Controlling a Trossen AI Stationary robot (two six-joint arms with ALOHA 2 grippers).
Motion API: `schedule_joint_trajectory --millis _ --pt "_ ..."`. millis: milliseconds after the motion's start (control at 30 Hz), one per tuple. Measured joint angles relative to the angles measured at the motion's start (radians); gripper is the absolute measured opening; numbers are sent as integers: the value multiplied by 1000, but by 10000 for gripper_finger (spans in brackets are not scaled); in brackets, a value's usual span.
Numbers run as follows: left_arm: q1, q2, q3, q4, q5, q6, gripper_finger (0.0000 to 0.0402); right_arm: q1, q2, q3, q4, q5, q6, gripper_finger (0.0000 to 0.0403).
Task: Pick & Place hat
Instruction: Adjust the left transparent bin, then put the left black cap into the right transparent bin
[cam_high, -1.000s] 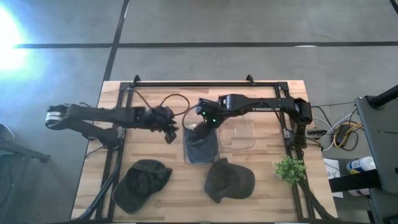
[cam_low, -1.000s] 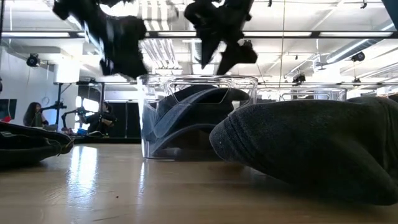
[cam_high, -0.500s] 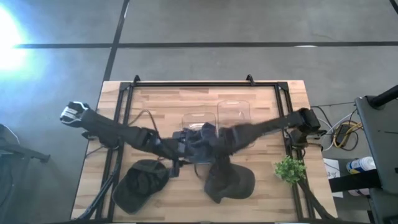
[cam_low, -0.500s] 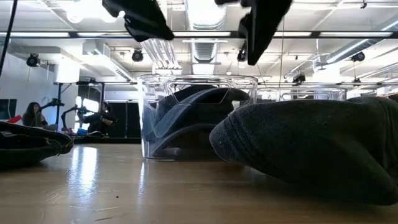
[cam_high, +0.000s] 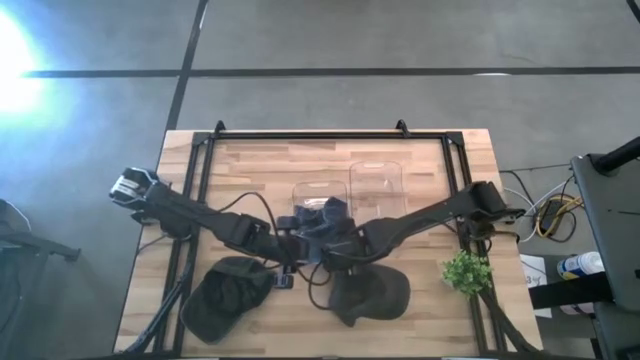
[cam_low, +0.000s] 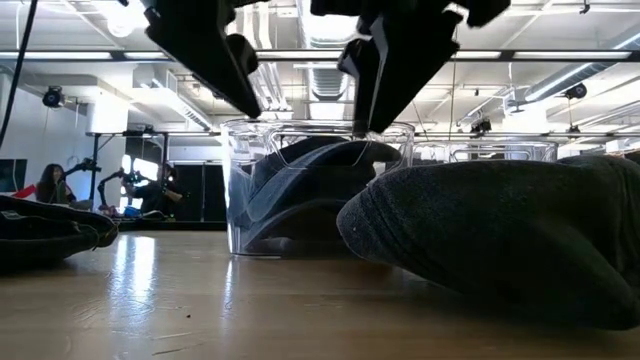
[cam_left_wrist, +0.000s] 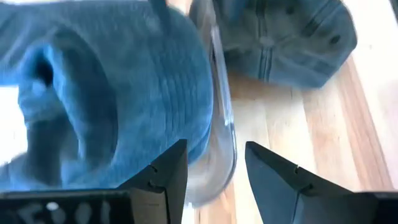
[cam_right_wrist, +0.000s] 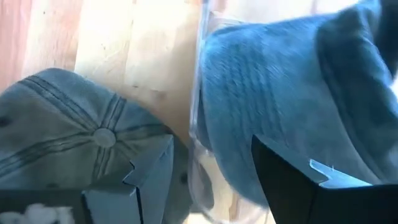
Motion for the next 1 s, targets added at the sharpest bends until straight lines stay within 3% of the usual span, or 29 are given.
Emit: schedule_joint_trajectory --millis 233,633,800,1000 --pt "-25 -90 -16 -193 -38 -117 154 -34 67 1 54 -2 -52 210" --pt "-54 -256 -150 -251 -141 -315 154 -216 75 2 106 13 -124 177" --pt "-70 -330 -166 -361 -125 -334 154 -232 31 2 99 14 -120 188" --pt "-102 -389 -169 -490 24 -346 154 -244 -5 3 216 98 -241 204"
